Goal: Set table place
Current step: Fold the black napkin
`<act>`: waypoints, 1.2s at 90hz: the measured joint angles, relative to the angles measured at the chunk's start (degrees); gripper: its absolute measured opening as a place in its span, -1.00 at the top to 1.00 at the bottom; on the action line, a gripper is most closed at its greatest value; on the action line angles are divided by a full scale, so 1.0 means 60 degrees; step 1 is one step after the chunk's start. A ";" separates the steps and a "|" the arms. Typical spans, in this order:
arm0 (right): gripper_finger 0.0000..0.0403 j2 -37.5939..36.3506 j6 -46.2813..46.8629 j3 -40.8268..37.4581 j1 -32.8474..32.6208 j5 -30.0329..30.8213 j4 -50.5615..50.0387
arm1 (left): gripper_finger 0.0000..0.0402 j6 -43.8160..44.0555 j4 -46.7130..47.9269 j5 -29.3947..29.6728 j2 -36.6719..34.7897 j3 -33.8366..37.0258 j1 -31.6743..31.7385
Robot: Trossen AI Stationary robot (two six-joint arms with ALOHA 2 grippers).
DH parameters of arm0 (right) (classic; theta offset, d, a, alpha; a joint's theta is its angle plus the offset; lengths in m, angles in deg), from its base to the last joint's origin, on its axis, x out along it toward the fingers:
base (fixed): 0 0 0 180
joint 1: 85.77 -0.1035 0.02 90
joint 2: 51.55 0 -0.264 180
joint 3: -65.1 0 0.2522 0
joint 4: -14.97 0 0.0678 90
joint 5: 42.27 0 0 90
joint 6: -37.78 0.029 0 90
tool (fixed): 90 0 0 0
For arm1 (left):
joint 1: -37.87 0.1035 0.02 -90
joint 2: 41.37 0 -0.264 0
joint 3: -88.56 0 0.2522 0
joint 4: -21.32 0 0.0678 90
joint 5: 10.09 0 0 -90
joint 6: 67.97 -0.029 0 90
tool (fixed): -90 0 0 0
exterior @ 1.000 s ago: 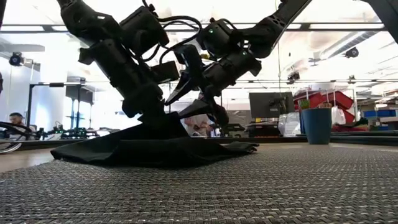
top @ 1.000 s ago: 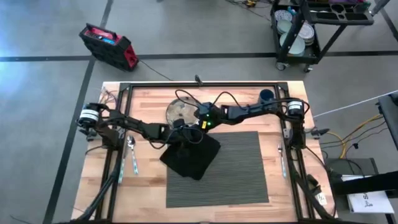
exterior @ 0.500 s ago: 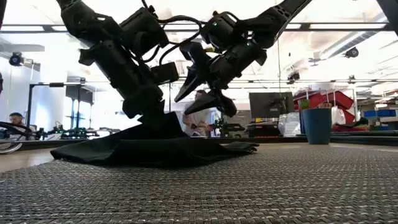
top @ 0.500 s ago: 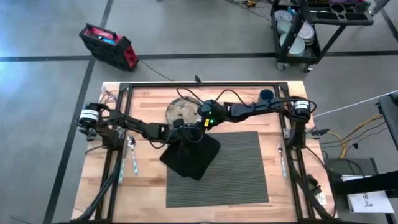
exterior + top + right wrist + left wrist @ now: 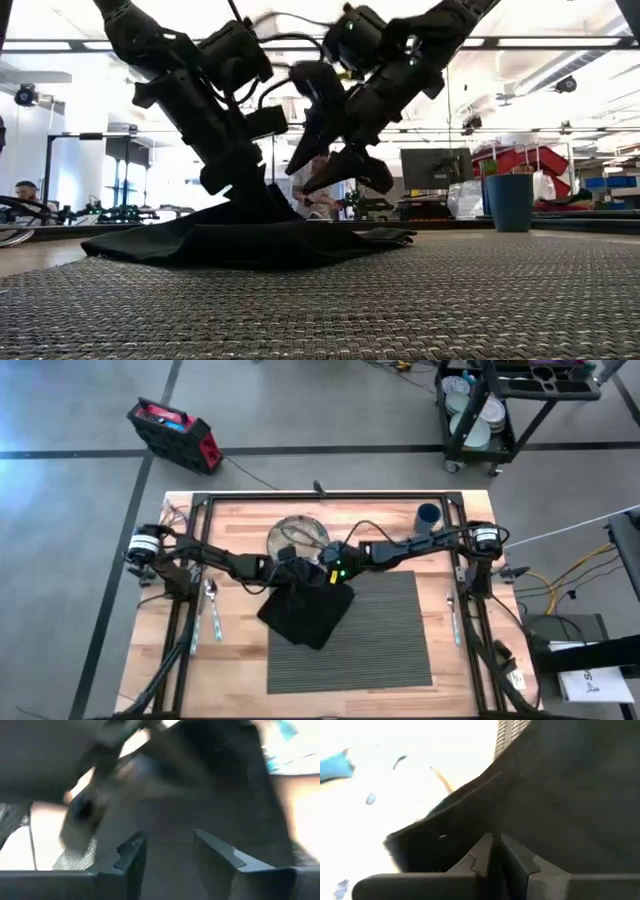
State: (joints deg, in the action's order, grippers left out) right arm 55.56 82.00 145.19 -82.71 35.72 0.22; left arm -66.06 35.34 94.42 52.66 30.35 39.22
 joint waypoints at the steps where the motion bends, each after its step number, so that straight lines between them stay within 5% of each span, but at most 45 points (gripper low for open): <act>1: 0.32 0.0000 0.0012 0.0000 -0.0057 0.0011 0.0006 | 0.90 -0.0041 0.0039 0.0007 -0.0024 0.0000 0.0034; 21: 0.39 0.0004 0.0288 0.0000 -0.1260 0.1275 0.0072 | 0.90 -0.0155 0.1651 0.0210 -0.1413 0.0004 0.0844; 39: 0.46 0.0007 0.0276 0.0000 -0.1622 0.1771 0.0230 | 0.90 0.1534 0.2973 -0.1606 -0.2531 0.0279 0.0833; 48: 0.51 0.0007 0.0275 0.0000 -0.1657 0.1793 0.0337 | 0.90 0.2364 0.2884 -0.2375 -0.2797 0.0682 0.0554; 108: 0.98 0.0318 0.0207 0.0000 -0.1764 0.1756 0.0598 | 0.90 0.5135 0.0831 -0.2293 -0.2561 0.2200 -0.1500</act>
State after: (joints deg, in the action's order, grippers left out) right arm 57.47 83.24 145.19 -93.29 46.26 3.81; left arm -35.26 40.32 80.66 37.30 43.55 30.21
